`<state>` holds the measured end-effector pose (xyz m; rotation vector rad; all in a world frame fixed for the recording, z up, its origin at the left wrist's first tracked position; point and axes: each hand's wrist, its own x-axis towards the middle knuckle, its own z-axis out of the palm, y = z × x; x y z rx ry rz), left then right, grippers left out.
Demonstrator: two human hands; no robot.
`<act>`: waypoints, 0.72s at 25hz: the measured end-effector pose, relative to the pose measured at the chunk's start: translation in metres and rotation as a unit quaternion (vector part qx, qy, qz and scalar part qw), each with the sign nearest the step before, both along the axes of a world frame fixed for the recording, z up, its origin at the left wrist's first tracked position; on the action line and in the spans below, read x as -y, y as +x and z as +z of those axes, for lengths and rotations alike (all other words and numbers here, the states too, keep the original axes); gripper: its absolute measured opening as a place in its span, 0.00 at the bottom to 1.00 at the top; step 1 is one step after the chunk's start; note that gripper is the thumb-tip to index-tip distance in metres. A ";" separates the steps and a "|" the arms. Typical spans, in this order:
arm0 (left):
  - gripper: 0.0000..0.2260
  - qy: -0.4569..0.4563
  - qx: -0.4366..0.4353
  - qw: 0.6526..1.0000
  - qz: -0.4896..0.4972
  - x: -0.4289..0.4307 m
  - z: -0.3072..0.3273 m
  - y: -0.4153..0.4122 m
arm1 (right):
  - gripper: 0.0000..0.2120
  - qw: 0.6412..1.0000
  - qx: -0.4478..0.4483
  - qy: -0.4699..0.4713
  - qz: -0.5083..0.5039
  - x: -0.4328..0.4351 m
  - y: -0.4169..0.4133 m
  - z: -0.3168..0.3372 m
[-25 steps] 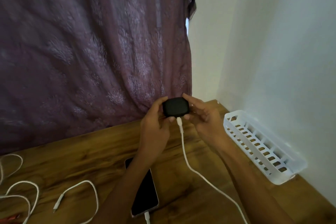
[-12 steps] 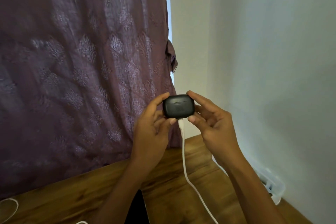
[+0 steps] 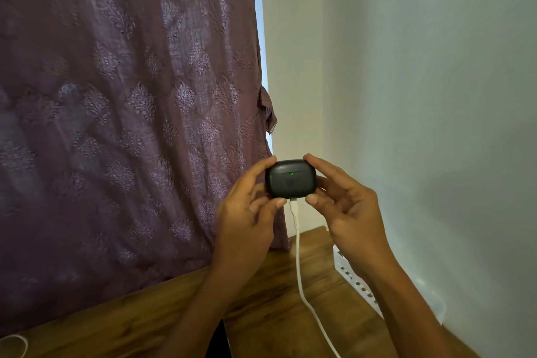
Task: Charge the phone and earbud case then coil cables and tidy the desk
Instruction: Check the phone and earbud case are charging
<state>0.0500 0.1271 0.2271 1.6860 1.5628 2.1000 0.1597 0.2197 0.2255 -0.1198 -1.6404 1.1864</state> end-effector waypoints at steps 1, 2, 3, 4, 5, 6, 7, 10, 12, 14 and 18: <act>0.25 0.002 0.002 1.000 -0.002 0.000 0.001 0.001 | 0.26 1.000 -0.001 0.001 -0.001 0.000 0.001 0.000; 0.25 0.003 0.003 1.000 -0.003 -0.001 0.001 0.002 | 0.26 1.000 -0.002 -0.001 -0.003 0.000 0.003 0.001; 0.25 0.005 0.004 1.000 -0.005 -0.002 0.002 0.004 | 0.26 1.000 -0.003 -0.002 -0.005 0.000 0.004 0.001; 0.25 0.006 0.005 1.000 -0.008 -0.002 0.002 0.005 | 0.25 1.000 -0.003 -0.002 -0.007 -0.001 0.004 0.001; 0.25 0.007 0.005 1.000 -0.010 -0.003 0.002 0.006 | 0.25 1.000 -0.004 -0.002 -0.009 -0.001 0.005 0.001; 0.25 0.007 0.004 1.000 -0.009 -0.004 0.003 0.006 | 0.25 1.000 -0.004 -0.001 -0.011 -0.002 0.005 0.001; 0.25 0.007 0.003 1.000 -0.008 -0.004 0.003 0.006 | 0.25 1.000 -0.005 0.001 -0.012 -0.002 0.005 0.001; 0.26 0.009 0.006 1.000 -0.008 -0.006 0.003 0.005 | 0.25 1.000 -0.005 0.002 -0.015 -0.004 0.005 0.001; 0.26 0.004 0.004 1.000 -0.006 -0.007 0.004 0.004 | 0.25 1.000 -0.005 0.003 -0.017 -0.006 0.004 0.002; 0.26 0.000 0.001 1.000 -0.004 -0.008 0.003 0.003 | 0.25 1.000 -0.003 0.005 -0.022 -0.007 0.003 0.001; 0.26 0.002 -0.002 1.000 -0.005 -0.009 0.003 0.001 | 0.25 1.000 0.000 0.005 -0.023 -0.008 0.001 0.000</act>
